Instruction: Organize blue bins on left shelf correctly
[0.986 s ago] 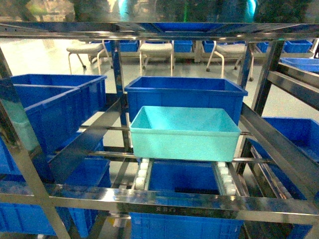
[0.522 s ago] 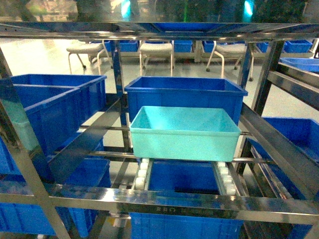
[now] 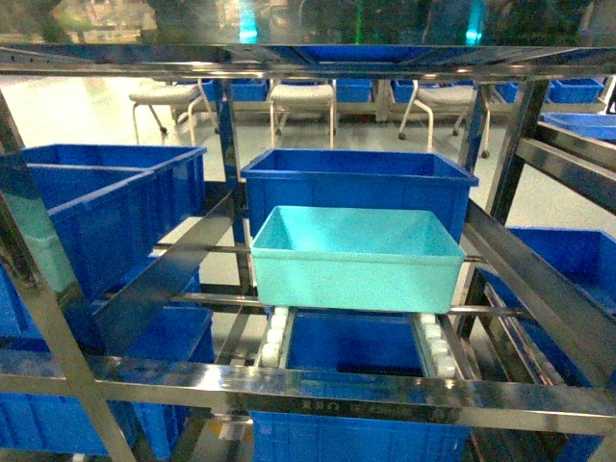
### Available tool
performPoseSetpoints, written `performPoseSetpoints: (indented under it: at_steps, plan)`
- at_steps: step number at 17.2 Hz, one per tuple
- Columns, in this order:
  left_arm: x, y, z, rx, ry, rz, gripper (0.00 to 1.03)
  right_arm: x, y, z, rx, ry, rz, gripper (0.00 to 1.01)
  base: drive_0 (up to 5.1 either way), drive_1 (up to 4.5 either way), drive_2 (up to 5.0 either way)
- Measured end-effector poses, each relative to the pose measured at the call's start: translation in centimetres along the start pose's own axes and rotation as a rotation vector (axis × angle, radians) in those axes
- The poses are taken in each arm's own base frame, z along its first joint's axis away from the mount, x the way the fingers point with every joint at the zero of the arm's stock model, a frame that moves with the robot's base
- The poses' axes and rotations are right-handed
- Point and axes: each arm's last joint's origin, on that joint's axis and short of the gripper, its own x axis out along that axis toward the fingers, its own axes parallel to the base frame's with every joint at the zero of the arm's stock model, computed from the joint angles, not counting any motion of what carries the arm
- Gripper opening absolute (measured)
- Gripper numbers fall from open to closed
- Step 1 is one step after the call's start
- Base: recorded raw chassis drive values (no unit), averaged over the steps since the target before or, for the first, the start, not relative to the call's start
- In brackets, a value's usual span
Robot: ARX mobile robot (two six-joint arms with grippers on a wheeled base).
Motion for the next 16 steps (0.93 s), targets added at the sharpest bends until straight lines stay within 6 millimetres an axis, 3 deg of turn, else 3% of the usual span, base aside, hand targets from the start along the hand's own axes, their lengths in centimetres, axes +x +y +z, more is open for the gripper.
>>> performPoseSetpoints:
  at_steps: [7,8,9,12,16]
  plan:
    - [0.0,0.0,0.01,0.0,-0.001,0.0,0.02,0.0,0.0,0.0,0.0,0.0,0.0,0.02,0.0,0.0,0.0]
    - [0.0,0.0,0.01,0.0,-0.001,0.0,0.04,0.0,0.0,0.0,0.0,0.0,0.0,0.02,0.0,0.0,0.0]
    - [0.0,0.0,0.01,0.0,-0.001,0.0,0.13,0.0,0.0,0.0,0.0,0.0,0.0,0.02,0.0,0.0,0.0]
    - [0.0,0.0,0.01,0.0,-0.001,0.0,0.22,0.0,0.0,0.0,-0.001,0.0,0.0,0.02,0.0,0.0,0.0]
    - [0.0,0.0,0.01,0.0,-0.001,0.0,0.37,0.0,0.0,0.0,0.0,0.0,0.0,0.16,0.0,0.0,0.0]
